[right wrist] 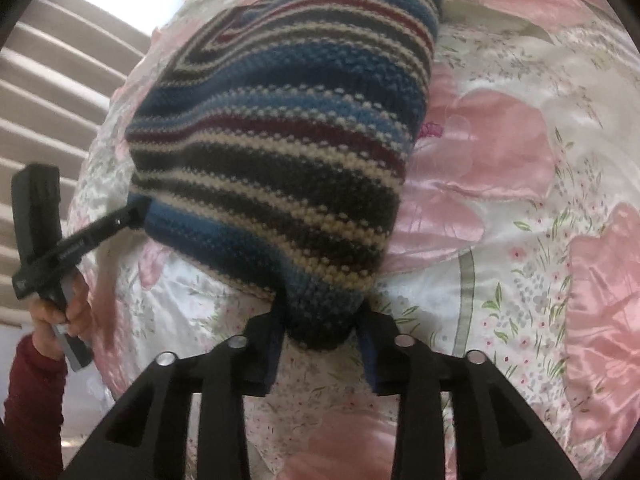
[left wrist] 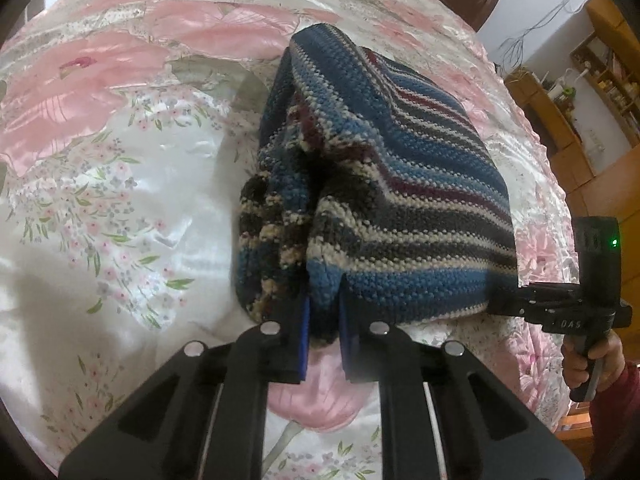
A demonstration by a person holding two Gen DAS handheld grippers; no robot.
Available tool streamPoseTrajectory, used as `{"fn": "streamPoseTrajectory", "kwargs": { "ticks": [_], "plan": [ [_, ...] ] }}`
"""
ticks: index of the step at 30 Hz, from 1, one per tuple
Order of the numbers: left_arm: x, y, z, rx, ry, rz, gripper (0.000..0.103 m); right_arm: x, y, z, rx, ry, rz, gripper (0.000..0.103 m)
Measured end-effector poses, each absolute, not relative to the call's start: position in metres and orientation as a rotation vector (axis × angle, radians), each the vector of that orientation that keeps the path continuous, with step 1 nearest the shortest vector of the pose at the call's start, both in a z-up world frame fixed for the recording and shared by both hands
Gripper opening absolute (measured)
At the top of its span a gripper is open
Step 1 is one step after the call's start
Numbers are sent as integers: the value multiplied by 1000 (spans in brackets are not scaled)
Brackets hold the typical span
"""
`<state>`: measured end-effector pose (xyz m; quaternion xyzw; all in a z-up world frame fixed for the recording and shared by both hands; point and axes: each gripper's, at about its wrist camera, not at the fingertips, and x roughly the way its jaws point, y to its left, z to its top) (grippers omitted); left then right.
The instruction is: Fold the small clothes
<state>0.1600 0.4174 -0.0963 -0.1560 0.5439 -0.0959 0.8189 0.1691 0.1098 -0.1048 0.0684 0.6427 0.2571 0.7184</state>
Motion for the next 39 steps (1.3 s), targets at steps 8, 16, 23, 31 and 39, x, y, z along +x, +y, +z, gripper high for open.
{"fn": "streamPoseTrajectory", "kwargs": {
  "ticks": [8,16,23,31,39],
  "plan": [
    [173,427,-48,-344,1067,-236,63,189,83,-73,132,1356,529,64],
    [246,416,-52,-374,1093,-185,63,220,77,-62,114,1312,449,65],
    [283,420,-65,-460,1128,-212,21,222,78,-72,92,1306,438,65],
    [278,429,-75,-437,1131,-210,26,222,72,-72,110,1304,435,65],
    [255,433,-61,-396,1159,-265,80,230,64,-57,183,1278,441,73]
  ]
}}
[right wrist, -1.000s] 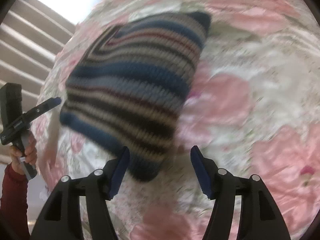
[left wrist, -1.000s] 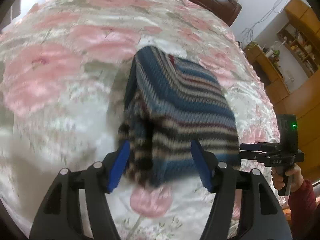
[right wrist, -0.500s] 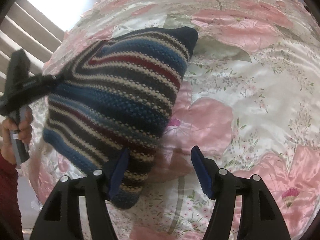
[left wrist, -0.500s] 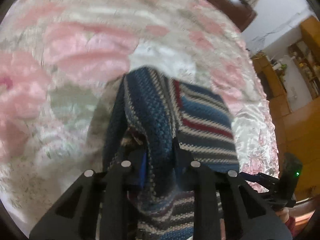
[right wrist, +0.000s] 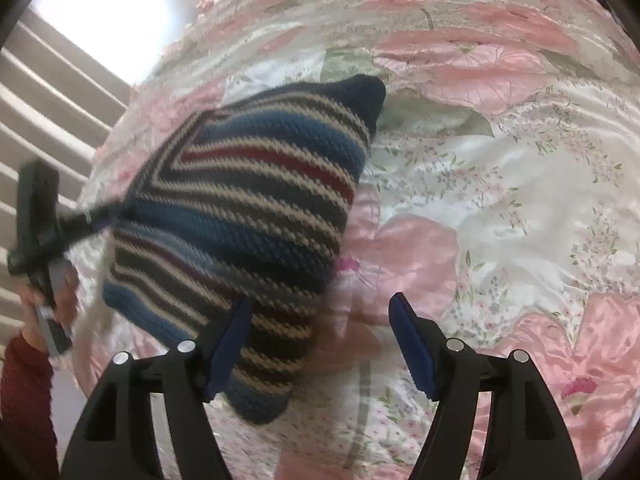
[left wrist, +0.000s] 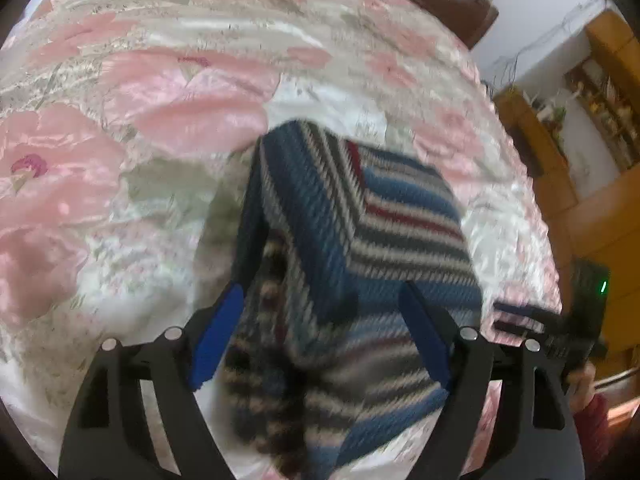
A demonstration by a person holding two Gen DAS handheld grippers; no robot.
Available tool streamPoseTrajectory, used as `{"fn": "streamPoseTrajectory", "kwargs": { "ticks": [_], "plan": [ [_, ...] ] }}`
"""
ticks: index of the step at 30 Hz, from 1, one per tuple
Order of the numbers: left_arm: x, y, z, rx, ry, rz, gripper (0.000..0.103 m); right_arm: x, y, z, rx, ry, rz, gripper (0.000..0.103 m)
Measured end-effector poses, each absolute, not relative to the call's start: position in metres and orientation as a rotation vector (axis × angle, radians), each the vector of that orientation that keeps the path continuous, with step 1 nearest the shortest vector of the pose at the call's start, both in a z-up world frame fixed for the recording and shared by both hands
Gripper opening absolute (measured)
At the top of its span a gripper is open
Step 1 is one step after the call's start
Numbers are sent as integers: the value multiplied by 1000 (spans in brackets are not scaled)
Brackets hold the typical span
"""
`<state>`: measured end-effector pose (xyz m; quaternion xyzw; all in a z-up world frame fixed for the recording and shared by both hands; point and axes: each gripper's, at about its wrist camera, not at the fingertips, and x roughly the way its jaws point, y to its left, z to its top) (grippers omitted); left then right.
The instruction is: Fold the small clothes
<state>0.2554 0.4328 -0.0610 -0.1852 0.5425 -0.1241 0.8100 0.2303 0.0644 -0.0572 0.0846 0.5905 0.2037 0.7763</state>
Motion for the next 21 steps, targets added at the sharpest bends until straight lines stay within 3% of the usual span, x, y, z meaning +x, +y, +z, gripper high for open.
{"fn": "streamPoseTrajectory", "kwargs": {
  "ticks": [14,21],
  "plan": [
    [270,429,-102,-466,1206,-365,80,261,91,-76,282,1318,492,79],
    [285,420,-118,-490,1236,-397,83,271,95,-97,360,1341,531,88]
  ]
}}
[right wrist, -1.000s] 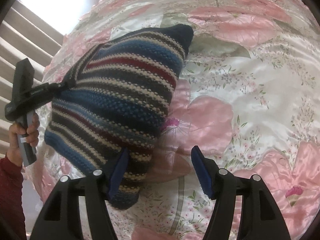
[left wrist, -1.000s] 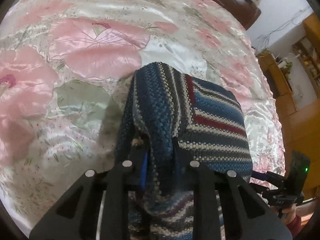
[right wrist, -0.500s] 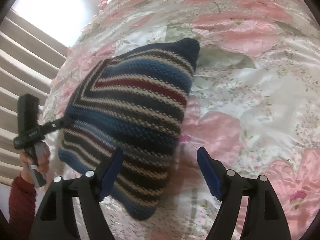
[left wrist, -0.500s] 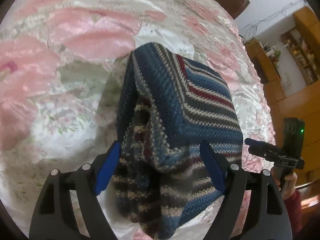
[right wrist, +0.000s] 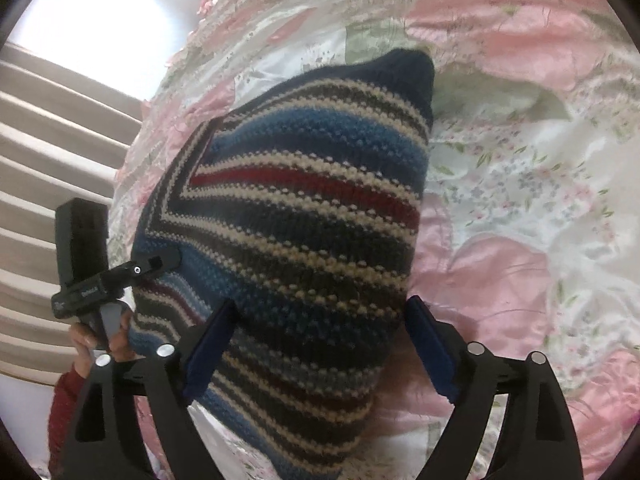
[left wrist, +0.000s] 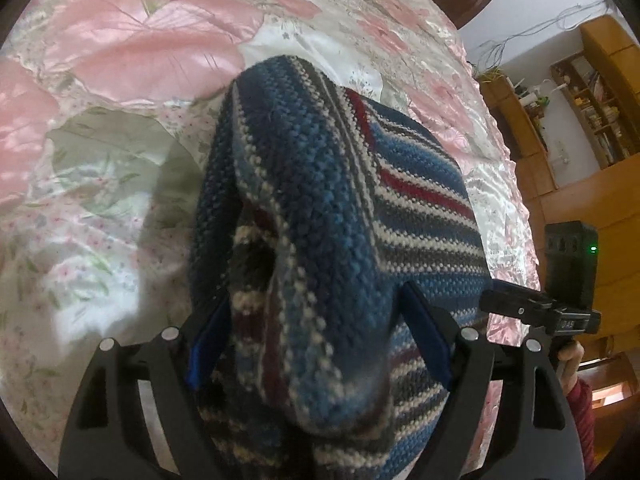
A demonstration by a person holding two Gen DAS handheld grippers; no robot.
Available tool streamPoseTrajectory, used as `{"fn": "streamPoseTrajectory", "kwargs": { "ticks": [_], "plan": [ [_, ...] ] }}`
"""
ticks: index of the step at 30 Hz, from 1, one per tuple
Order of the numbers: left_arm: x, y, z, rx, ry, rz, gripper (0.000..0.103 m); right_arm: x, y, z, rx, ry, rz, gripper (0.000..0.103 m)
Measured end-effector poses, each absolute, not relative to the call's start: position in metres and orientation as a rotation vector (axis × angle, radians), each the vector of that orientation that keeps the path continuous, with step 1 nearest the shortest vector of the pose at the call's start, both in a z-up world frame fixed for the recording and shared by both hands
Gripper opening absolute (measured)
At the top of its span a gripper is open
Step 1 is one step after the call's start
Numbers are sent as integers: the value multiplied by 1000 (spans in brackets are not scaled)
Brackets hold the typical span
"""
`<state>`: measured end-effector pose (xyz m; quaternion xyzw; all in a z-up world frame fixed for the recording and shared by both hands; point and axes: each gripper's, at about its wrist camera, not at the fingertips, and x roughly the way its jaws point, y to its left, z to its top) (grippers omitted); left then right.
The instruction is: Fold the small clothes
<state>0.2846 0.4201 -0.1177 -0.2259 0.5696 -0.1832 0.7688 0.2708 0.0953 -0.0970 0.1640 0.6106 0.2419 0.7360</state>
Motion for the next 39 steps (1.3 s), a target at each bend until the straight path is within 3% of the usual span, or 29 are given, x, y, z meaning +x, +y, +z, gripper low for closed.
{"fn": "streamPoseTrajectory", "kwargs": {
  "ticks": [8,11,13,15,18,27,39],
  "plan": [
    [292,413,-128,-521,1250,-452,83,282,98,-127,511,1372,574,94],
    [292,406,-132,-523,1264,-486,68,281,98,-130,523,1358,580,86],
    [290,405,-134,-528,1259,-480,58,277,97,-125,500,1334,582,72],
    [288,408,-137,-573,1250,-488,41,273,96,-119,488,1315,592,64],
    [281,410,-136,-636,1220,-492,32,269,96,-111,476,1298,591,60],
    [249,385,-117,-687,1172,-545,29,243,65,-77,429,1273,632,56],
    [213,281,-61,-608,1117,-637,28,201,-13,-31,402,1233,634,56]
  ]
}}
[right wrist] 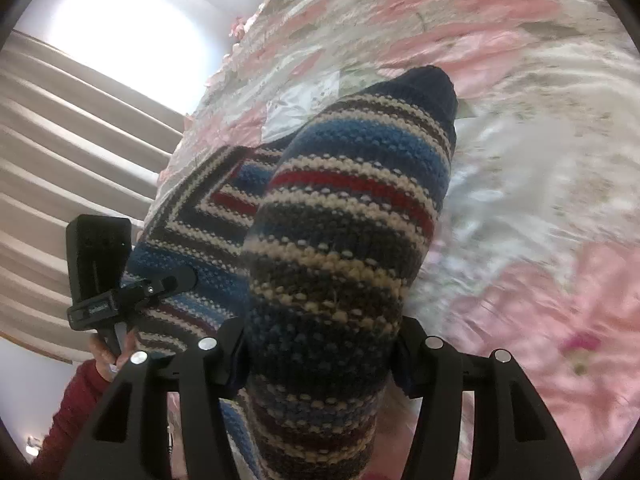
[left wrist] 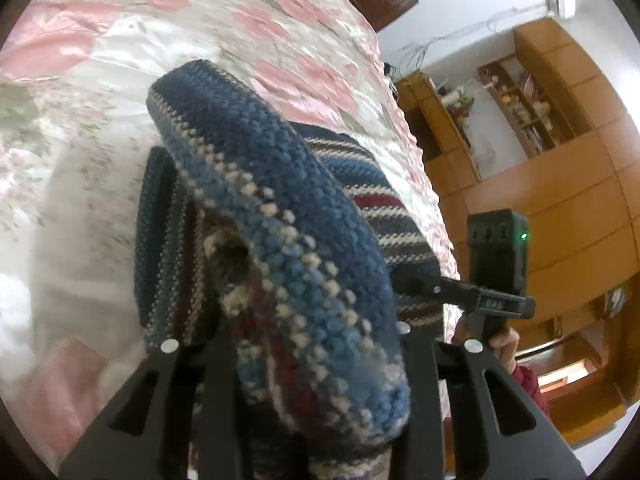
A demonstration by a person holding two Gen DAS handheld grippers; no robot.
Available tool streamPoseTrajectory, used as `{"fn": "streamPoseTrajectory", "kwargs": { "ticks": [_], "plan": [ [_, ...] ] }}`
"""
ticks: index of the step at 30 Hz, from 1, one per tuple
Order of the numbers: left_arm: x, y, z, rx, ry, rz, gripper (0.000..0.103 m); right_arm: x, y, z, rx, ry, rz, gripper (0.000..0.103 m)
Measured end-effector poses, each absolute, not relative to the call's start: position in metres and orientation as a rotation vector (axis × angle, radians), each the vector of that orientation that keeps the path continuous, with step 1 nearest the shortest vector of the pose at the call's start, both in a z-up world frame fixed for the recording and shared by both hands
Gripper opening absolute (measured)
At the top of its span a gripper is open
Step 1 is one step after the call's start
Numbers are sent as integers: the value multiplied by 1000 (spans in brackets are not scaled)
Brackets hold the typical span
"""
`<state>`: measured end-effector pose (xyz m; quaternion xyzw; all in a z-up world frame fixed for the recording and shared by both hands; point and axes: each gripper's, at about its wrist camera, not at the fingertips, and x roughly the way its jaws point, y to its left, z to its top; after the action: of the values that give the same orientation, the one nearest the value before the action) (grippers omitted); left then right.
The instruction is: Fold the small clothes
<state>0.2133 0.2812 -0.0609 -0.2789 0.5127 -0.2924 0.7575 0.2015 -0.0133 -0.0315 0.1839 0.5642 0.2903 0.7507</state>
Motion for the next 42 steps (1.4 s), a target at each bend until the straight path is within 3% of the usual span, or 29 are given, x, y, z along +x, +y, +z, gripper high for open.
{"fn": "streamPoseTrajectory", "kwargs": {
  "ticks": [10,16,17,25,27,30,32,33,35,36,42],
  "plan": [
    [185,206,-96,-496,1225,-612,32,169,-73,-57,389,1278,589,56],
    [190,209,-107,-415,1252,-514,56,168,-80,-81,430,1272,604,57],
    [192,213,-105,-402,1240,-504,65,170,-78,-82,431,1270,605,57],
    [204,225,-129,-408,1308,-525,78,171,-76,-84,421,1272,603,58],
    [206,226,-137,-434,1314,-547,87,169,-75,-84,419,1274,602,59],
    [212,218,-149,-470,1324,-573,89,171,-74,-86,421,1271,602,60],
    [210,212,-151,-497,1329,-589,89,170,-73,-87,425,1264,602,60],
    [210,208,-152,-504,1332,-598,80,170,-73,-87,425,1261,602,60],
    [208,202,-153,-528,1343,-633,52,169,-74,-86,426,1253,602,60],
    [207,202,-155,-568,1343,-640,44,169,-74,-85,414,1248,599,60],
    [186,194,-143,-613,1276,-679,35,163,-85,-63,400,1196,626,59]
  ]
}}
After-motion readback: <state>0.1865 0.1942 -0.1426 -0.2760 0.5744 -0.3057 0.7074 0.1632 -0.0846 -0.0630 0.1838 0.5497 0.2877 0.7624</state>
